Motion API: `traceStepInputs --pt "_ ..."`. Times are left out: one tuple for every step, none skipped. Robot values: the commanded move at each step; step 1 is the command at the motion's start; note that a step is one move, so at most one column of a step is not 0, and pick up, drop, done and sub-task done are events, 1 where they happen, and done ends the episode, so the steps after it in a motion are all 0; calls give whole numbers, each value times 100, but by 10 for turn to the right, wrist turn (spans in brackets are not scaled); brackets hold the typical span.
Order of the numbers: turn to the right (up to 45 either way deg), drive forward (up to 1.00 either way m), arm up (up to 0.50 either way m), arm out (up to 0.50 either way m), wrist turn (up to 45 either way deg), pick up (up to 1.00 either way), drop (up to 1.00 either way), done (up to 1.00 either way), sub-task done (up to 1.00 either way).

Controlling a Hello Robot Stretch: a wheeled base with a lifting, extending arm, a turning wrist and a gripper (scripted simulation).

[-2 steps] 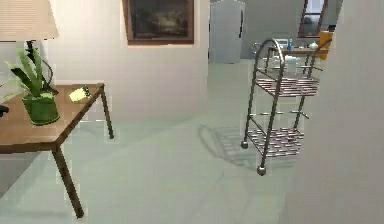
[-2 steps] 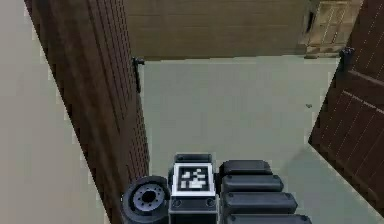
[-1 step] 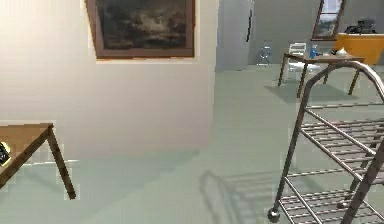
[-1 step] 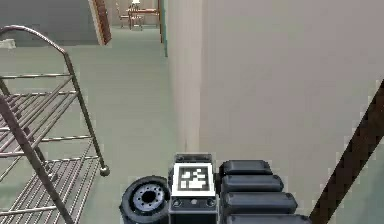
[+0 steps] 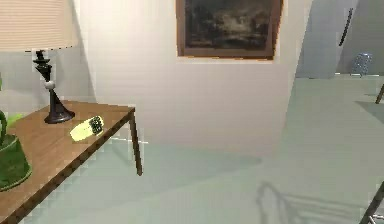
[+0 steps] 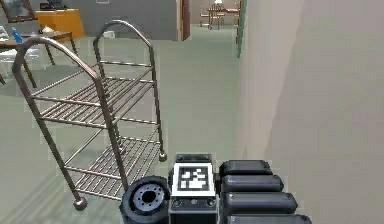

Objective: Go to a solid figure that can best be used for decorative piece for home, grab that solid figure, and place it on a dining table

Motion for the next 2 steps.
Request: traceStepInputs --pt "0 10 0 0 0 0 0 0 0" --pt "330 0 0 0 0 0 0 0 0"
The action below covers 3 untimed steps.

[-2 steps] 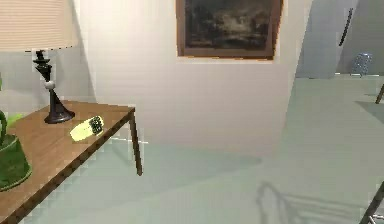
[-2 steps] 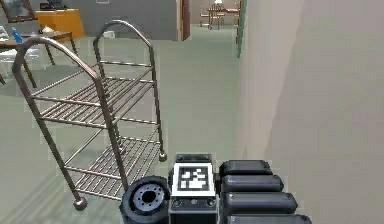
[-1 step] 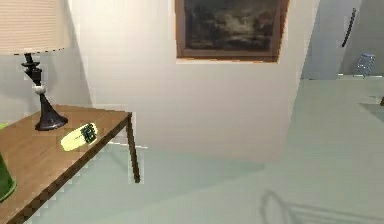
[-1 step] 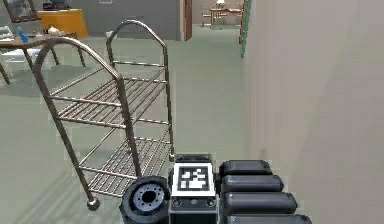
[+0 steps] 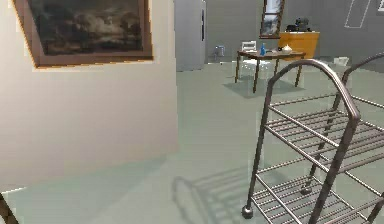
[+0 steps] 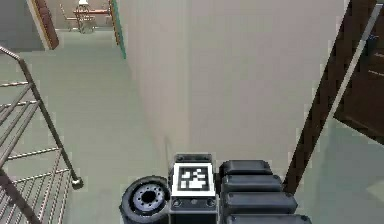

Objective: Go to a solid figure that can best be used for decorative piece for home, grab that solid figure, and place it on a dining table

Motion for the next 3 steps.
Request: traceStepInputs --pt "0 100 0 0 0 0 0 0 0" --pt "150 0 0 0 0 0 0 0 0" --pt "0 15 0 0 0 0 0 0 0"
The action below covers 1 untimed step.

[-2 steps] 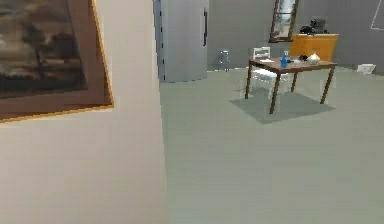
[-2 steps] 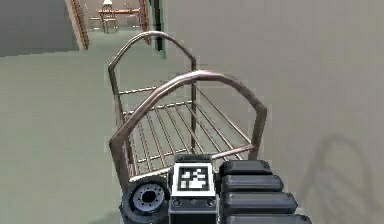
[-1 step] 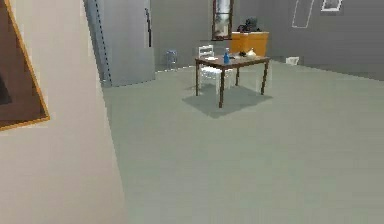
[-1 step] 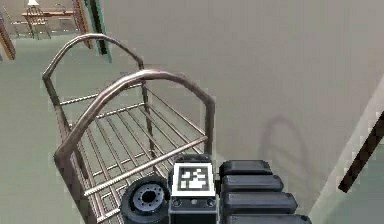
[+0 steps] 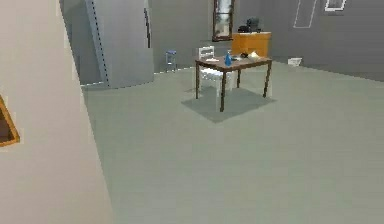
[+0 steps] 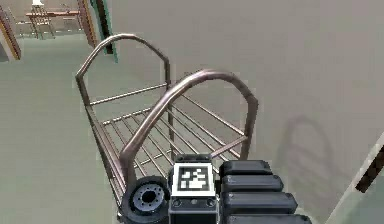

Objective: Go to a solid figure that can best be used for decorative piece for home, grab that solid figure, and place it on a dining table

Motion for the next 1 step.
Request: traceStepInputs --pt "-30 0 0 0 0 0 0 0 0"
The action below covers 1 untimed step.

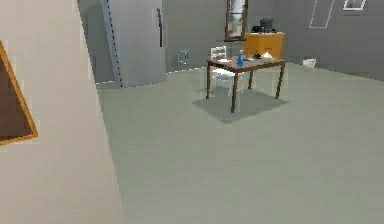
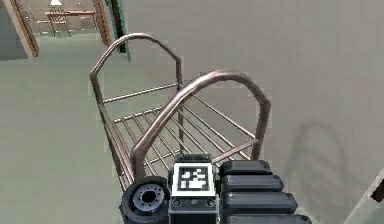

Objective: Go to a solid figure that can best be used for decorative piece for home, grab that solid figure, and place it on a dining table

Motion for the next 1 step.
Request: traceStepInputs --pt "0 100 0 0 0 0 0 0 0"
